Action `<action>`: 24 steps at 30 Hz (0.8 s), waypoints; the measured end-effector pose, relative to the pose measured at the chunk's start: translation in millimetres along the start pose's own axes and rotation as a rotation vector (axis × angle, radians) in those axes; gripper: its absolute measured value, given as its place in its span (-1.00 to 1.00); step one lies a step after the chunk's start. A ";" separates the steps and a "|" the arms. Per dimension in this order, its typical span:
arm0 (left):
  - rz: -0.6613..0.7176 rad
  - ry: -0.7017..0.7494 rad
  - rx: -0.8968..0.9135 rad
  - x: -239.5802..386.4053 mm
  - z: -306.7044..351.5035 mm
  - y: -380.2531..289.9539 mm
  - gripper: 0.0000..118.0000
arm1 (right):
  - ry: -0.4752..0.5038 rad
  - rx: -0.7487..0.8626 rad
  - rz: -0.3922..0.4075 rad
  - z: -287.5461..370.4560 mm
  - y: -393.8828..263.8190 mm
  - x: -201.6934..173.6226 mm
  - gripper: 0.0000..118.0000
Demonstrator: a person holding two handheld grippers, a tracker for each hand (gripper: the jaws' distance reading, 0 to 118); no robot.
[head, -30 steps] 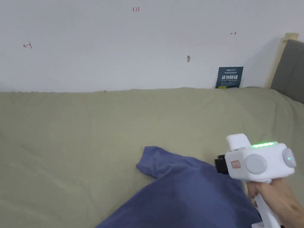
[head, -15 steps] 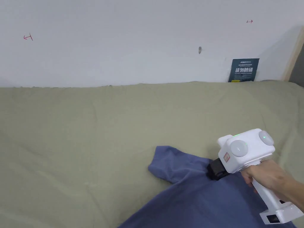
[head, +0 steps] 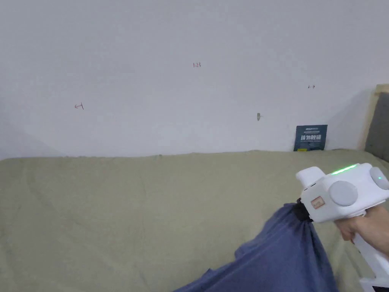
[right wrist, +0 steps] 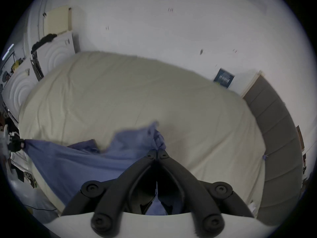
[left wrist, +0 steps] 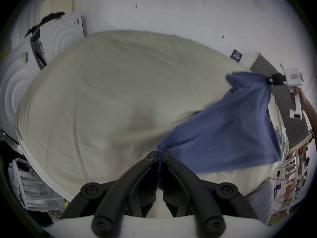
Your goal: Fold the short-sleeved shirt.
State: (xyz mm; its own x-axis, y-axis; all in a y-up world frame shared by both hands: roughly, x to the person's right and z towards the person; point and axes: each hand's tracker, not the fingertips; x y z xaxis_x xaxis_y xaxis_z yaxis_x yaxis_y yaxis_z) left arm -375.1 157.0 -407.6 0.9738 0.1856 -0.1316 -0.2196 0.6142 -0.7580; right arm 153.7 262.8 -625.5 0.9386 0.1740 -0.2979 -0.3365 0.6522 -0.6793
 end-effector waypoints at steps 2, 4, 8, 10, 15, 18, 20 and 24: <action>-0.021 0.005 0.057 15.6 19.5 29.2 -1.00 | -0.017 0.074 -0.011 51.0 2.9 11.5 -0.98; -0.047 0.004 0.099 29.7 33.4 56.6 -1.00 | -0.036 0.137 -0.028 96.1 6.9 21.5 -0.98; -0.097 0.031 0.196 67.1 77.6 114.8 -1.00 | -0.093 0.261 -0.076 176.3 16.7 47.8 -0.99; -0.112 0.052 0.257 80.8 101.5 140.5 -1.00 | -0.121 0.323 -0.085 215.5 19.7 55.4 -0.99; -0.084 0.074 0.366 96.1 154.2 207.3 -1.00 | -0.167 0.421 -0.152 281.2 27.5 84.8 -0.99; -0.067 0.091 0.412 99.4 179.8 235.9 -1.00 | -0.189 0.474 -0.193 313.3 25.6 87.7 -0.99; -0.074 0.107 0.440 106.5 198.8 251.3 -1.00 | -0.182 0.500 -0.224 324.7 29.0 92.1 -0.99; -0.079 0.138 0.477 119.7 224.9 269.5 -1.00 | -0.183 0.524 -0.257 325.3 43.7 102.5 -0.99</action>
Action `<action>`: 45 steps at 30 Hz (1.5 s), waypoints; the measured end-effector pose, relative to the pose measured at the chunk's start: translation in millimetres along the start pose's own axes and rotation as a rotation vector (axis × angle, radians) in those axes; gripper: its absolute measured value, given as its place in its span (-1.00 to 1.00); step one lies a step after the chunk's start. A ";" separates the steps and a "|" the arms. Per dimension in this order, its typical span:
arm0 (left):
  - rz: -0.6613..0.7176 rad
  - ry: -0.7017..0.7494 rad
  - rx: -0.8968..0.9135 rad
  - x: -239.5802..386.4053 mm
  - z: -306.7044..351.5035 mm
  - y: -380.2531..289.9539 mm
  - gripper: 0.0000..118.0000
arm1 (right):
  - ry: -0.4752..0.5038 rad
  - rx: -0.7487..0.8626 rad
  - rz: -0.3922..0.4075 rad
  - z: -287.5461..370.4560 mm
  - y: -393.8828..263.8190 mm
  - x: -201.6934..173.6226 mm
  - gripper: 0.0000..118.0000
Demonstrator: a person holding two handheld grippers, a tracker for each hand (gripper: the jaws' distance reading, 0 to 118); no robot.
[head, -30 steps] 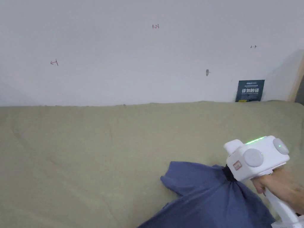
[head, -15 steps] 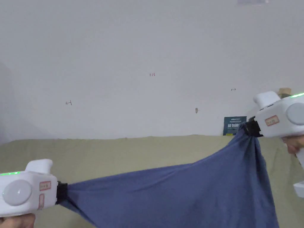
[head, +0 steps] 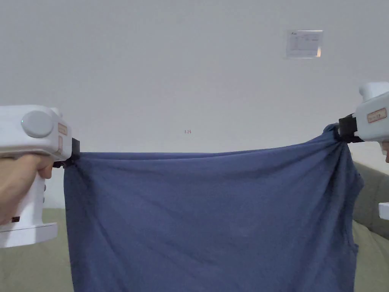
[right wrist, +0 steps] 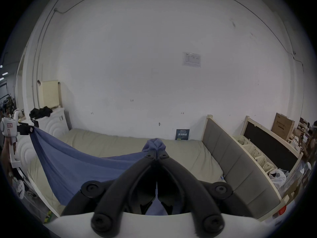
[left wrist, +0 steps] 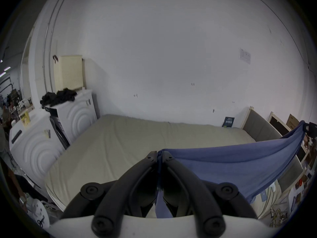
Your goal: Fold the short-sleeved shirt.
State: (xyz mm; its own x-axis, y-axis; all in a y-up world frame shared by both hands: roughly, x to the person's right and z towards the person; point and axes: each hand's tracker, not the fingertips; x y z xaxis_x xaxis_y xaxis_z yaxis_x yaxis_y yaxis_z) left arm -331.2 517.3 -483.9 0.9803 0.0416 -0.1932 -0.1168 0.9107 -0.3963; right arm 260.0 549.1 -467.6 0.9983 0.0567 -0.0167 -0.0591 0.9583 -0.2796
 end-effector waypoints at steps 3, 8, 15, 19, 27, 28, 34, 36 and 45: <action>0.005 0.010 0.015 4.2 7.2 10.7 -1.00 | 0.000 0.002 -0.002 -3.5 6.7 -4.1 -0.98; -0.002 0.039 0.026 7.5 -1.6 20.6 -1.00 | -0.005 0.007 0.009 -17.1 13.2 -8.4 -0.98; -0.011 0.091 0.063 7.3 -37.7 39.6 -1.00 | -0.004 0.017 0.008 -60.2 31.0 -16.7 -0.98; -0.021 0.121 0.086 14.0 -60.5 52.9 -1.00 | -0.019 0.031 0.028 -90.1 46.4 -26.0 -0.98; -0.069 0.198 0.115 36.7 -114.7 77.6 -1.00 | -0.054 0.041 0.061 -162.9 80.0 -38.1 -0.98; -0.063 0.204 0.117 35.6 -124.1 80.4 -1.00 | -0.056 0.041 0.064 -172.5 83.7 -39.8 -0.98; -0.101 0.256 0.120 59.1 -155.9 78.3 -1.00 | -0.075 0.050 0.100 -215.3 97.4 -48.4 -0.98; -0.094 0.252 0.115 60.1 -175.2 80.5 -1.00 | -0.080 0.055 0.084 -228.4 95.3 -46.1 -0.98; -0.078 0.237 0.055 73.5 -262.0 41.6 -1.00 | -0.095 -0.019 0.058 -299.9 37.5 -42.2 -0.98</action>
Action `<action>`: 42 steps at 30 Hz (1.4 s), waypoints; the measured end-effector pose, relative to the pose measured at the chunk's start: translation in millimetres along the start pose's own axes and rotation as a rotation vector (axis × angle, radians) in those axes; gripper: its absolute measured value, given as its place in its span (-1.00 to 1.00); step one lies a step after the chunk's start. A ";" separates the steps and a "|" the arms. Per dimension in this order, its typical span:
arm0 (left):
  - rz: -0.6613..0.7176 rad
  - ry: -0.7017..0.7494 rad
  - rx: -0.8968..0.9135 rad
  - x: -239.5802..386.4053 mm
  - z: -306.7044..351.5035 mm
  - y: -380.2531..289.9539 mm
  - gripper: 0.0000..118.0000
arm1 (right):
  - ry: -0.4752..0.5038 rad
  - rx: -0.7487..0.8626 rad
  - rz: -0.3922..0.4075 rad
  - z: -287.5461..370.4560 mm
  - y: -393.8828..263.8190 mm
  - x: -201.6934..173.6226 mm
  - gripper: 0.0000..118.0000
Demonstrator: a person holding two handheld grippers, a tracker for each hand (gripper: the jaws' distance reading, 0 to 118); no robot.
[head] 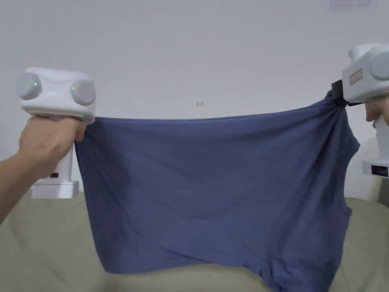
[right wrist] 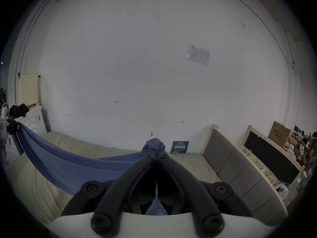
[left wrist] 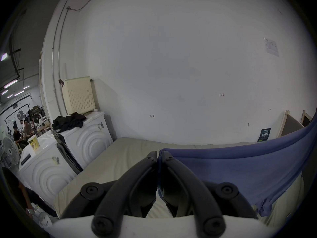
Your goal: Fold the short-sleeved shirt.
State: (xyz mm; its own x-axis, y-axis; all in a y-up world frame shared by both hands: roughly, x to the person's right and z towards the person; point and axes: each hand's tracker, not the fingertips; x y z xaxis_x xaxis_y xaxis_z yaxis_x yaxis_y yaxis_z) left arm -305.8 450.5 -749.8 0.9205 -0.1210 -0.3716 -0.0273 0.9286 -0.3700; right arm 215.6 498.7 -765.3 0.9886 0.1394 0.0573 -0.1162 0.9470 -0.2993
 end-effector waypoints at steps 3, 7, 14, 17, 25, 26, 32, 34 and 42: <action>-0.017 -0.009 -0.085 9.9 -33.6 -37.0 -1.00 | 0.008 -0.046 0.001 -21.7 -35.7 -3.7 -0.98; -0.064 -0.029 -0.171 17.3 -64.9 -98.5 -1.00 | 0.036 -0.113 0.012 -39.9 -97.4 -9.4 -0.98; -0.079 -0.107 -0.253 -9.9 -38.6 -199.8 -1.00 | 0.138 -0.217 0.010 17.9 -210.7 -5.0 -0.98; -0.079 -0.131 -0.291 -31.7 -0.9 -245.6 -1.00 | 0.182 -0.314 -0.005 59.0 -258.5 -0.1 -0.98; -0.112 -0.190 -0.426 -87.6 81.1 -367.3 -1.00 | 0.222 -0.426 -0.084 179.9 -395.5 3.7 -0.98; -0.117 -0.195 -0.443 -91.4 87.2 -378.8 -1.00 | 0.218 -0.458 -0.089 189.2 -410.3 4.2 -0.98; -0.078 -0.209 -0.511 -119.9 140.2 -430.6 -1.00 | 0.220 -0.539 -0.165 248.8 -484.4 14.9 -0.98; -0.062 -0.211 -0.517 -130.8 155.5 -441.5 -1.00 | 0.222 -0.548 -0.184 268.5 -500.7 18.9 -0.98; -0.055 -0.234 -0.542 -151.7 206.5 -477.9 -1.00 | 0.232 -0.600 -0.218 311.0 -529.5 25.5 -0.98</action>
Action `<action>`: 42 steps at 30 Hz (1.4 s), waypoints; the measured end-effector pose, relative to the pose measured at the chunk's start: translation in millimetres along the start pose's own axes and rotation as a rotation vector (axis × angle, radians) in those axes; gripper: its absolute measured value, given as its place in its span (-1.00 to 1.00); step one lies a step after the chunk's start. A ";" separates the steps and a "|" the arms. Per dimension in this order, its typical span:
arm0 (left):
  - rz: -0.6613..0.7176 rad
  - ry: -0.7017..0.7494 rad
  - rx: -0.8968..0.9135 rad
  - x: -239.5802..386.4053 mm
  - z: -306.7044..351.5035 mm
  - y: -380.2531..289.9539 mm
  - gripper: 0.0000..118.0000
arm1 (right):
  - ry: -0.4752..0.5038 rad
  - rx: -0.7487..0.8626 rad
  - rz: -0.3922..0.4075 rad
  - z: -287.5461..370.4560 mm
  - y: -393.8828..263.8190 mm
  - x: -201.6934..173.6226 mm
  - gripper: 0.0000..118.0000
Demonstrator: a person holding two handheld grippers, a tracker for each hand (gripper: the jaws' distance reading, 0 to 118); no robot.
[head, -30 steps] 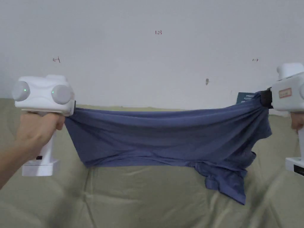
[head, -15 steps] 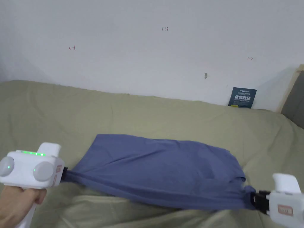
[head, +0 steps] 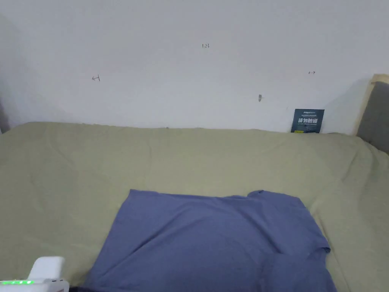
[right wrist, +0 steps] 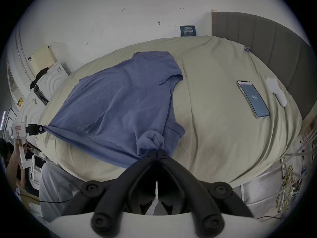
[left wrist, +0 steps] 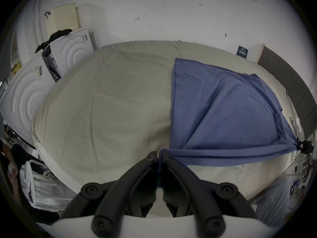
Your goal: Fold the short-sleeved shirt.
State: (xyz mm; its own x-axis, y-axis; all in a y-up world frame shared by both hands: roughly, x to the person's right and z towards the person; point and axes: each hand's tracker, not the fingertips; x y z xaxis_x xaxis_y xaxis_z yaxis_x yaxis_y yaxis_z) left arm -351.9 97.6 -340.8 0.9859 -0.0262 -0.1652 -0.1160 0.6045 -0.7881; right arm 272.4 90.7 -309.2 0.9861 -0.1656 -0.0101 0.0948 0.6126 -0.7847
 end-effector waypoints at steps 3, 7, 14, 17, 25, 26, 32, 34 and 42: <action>0.019 -0.015 -0.021 0.5 6.6 -14.7 -1.00 | -0.005 0.007 -0.030 -6.3 -3.2 4.3 -0.98; 0.052 -0.027 -0.044 -8.2 -9.5 -24.8 -1.00 | -0.009 -0.013 -0.035 -7.0 -1.7 6.9 -0.98; 0.048 -0.057 -0.020 -1.1 1.1 -25.7 1.00 | -0.137 -0.065 0.016 -23.1 -1.7 8.4 0.94; 0.051 -0.104 -0.023 -7.9 6.7 -19.7 0.96 | -0.080 -0.028 0.024 -10.7 -3.0 7.4 1.00; 0.074 -0.129 0.131 7.9 63.7 -18.7 -0.09 | -0.148 0.170 0.027 24.9 -0.2 -42.1 -0.35; 0.069 -0.124 0.137 16.9 71.3 -19.4 -1.00 | -0.125 0.205 0.089 38.4 0.0 -57.5 -0.99; 0.062 -0.068 0.185 -6.2 69.4 -24.8 -1.00 | -0.119 0.293 0.117 71.3 -7.0 -70.3 -1.00; 0.081 -0.054 0.180 -9.4 75.0 -28.2 -1.00 | -0.123 0.313 0.107 76.4 -8.2 -67.7 -1.00; 0.130 -0.060 0.101 -26.7 53.3 -42.1 -1.00 | -0.117 0.297 0.095 70.3 -11.5 -61.5 -1.00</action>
State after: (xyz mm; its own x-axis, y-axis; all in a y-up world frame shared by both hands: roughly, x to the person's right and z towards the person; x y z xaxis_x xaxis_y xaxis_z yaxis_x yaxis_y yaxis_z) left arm -366.9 115.3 -271.6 0.9692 0.1035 -0.2235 -0.2333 0.6766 -0.6984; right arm 220.3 148.1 -255.9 0.9998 -0.0170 0.0101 0.0198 0.8223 -0.5687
